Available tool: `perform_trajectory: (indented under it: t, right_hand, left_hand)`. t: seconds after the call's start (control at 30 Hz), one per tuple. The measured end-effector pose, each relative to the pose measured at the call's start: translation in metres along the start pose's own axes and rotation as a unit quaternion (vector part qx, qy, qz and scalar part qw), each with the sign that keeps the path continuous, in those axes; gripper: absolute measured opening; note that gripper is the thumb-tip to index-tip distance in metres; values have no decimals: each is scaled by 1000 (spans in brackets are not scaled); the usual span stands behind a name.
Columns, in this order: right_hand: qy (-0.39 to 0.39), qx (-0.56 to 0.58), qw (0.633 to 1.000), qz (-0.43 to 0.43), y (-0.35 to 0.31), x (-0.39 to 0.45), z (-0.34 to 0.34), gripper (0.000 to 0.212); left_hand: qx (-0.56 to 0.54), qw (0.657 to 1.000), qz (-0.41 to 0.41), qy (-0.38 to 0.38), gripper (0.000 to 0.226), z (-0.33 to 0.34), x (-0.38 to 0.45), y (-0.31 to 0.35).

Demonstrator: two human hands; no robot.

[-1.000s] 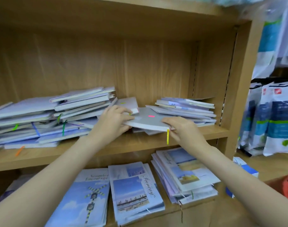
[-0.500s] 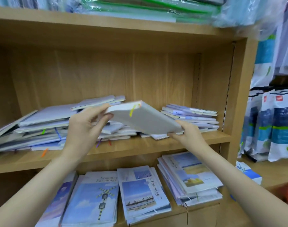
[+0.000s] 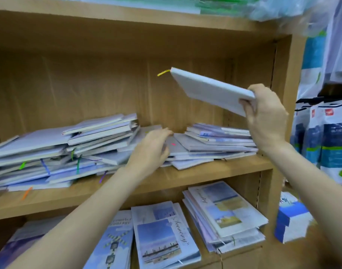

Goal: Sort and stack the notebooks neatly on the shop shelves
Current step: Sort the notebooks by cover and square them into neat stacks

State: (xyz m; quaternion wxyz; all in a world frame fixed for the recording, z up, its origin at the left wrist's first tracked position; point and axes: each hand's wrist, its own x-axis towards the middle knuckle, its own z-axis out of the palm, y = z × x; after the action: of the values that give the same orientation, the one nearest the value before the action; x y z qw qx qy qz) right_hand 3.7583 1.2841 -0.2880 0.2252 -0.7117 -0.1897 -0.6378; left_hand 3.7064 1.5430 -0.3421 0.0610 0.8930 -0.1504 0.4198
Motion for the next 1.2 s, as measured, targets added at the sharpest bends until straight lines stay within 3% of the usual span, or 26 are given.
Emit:
perform_trajectory:
  t: [0.07,0.13,0.23,0.3,0.4,0.5,0.57,0.63,0.77,0.87,0.97,1.03,1.1,1.2]
  right_hand:
    - [-41,-86,995,-10,16,11,21,20]
    - [-155,-144,977,-21,33,9,43,22]
    - [-411,-186,892,-18,55,-9,68,20]
    - [-485,-160,860,8,58,-17,71,27]
    - [-466,-30,881,81,64,-22,65,40]
    - [-308,23,948,77,74,-41,51,38]
    - [-219,36,971,85,79,-57,42,27]
    - [-241,36,966,80,89,-75,38,24]
    - [-365,32,930,43,106,-98,46,36]
    - [-354,21,935,9,112,-100,59,30]
    - [-317,-35,947,27,113,-98,68,25]
    - [-316,-92,944,32,111,-91,72,22]
    - [-304,-115,946,12,109,-73,74,10]
    - [-254,-98,962,-24,102,-31,63,5]
  left_hand:
    - [78,995,36,-57,46,11,6,-4]
    - [127,985,37,-108,45,16,8,-8]
    - [166,978,62,-114,34,25,7,-14]
    - [164,979,53,-109,34,25,10,-10]
    - [160,980,36,-117,43,33,19,1]
    - [107,987,72,-99,46,44,30,21]
    - [83,985,124,-84,46,56,38,30]
    - [115,974,182,-69,50,62,49,44]
    - [170,947,235,-139,53,75,66,60]
    - [225,921,266,-173,51,79,71,54]
    - [205,920,316,-109,50,86,71,43]
    - [147,949,255,-111,49,90,74,38]
    - [81,975,116,-172,59,88,83,35]
    - [97,965,4,-242,65,70,109,33]
